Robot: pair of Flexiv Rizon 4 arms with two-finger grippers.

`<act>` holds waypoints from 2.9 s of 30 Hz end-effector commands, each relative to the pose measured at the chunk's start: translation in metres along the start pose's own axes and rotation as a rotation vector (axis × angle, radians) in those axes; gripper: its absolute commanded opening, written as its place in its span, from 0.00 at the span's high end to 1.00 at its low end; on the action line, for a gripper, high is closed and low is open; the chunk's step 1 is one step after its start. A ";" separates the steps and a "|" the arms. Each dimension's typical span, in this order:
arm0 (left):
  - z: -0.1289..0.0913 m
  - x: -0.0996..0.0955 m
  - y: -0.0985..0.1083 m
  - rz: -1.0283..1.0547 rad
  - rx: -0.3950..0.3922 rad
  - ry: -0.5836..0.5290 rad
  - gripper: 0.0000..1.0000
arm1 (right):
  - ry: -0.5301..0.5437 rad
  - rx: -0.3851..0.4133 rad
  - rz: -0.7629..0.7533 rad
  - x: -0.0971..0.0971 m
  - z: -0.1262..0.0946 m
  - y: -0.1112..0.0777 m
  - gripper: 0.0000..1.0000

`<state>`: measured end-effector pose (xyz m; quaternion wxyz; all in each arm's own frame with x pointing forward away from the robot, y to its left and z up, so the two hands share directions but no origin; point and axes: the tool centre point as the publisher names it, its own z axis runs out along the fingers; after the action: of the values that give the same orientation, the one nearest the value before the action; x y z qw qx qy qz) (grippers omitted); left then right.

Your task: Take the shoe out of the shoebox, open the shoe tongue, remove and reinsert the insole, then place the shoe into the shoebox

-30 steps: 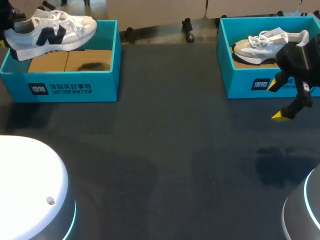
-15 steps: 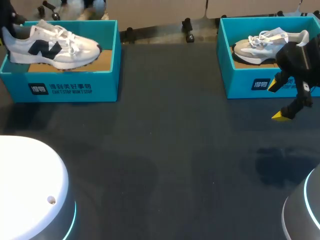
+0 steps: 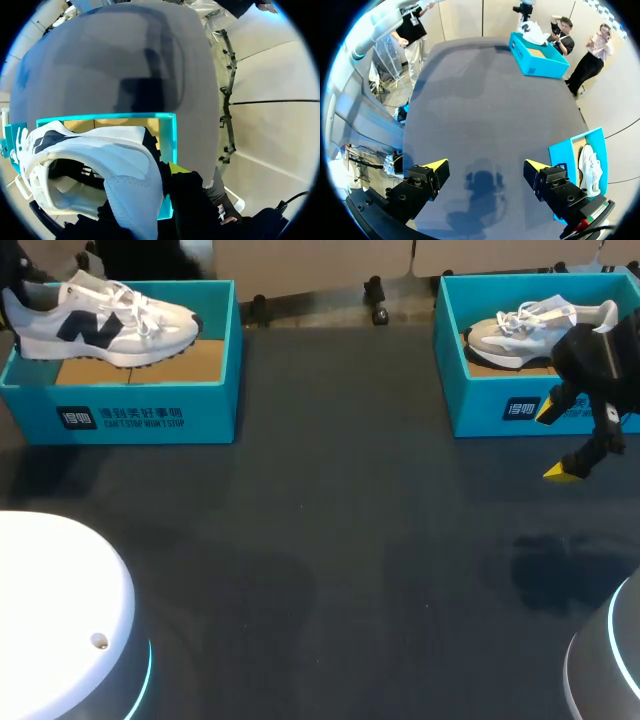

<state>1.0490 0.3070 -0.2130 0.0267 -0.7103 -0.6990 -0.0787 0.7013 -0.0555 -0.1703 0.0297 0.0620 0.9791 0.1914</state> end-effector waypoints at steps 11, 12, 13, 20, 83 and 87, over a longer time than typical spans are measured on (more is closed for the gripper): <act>0.049 -0.009 0.017 -0.046 0.010 -0.046 1.00 | 0.002 0.003 0.001 -0.001 0.001 0.001 0.00; 0.052 -0.009 0.017 -0.044 0.007 -0.046 1.00 | 0.002 0.003 0.001 -0.001 0.001 0.001 0.00; 0.055 -0.009 0.017 -0.048 0.008 -0.041 1.00 | 0.002 0.003 0.001 -0.001 0.001 0.001 0.00; 0.076 -0.010 0.016 -0.045 0.023 -0.036 1.00 | 0.002 0.003 0.001 -0.001 0.001 0.001 0.00; 0.110 -0.034 -0.001 0.082 0.135 -0.117 0.00 | 0.002 0.003 0.001 -0.001 0.001 0.001 0.00; 0.090 -0.032 0.005 0.061 0.131 -0.152 0.00 | 0.002 0.003 0.001 -0.001 0.001 0.001 0.00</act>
<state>1.0622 0.2849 -0.3243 0.0280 -0.7337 -0.6788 0.0158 0.7013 -0.0555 -0.1703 0.0297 0.0619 0.9791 0.1914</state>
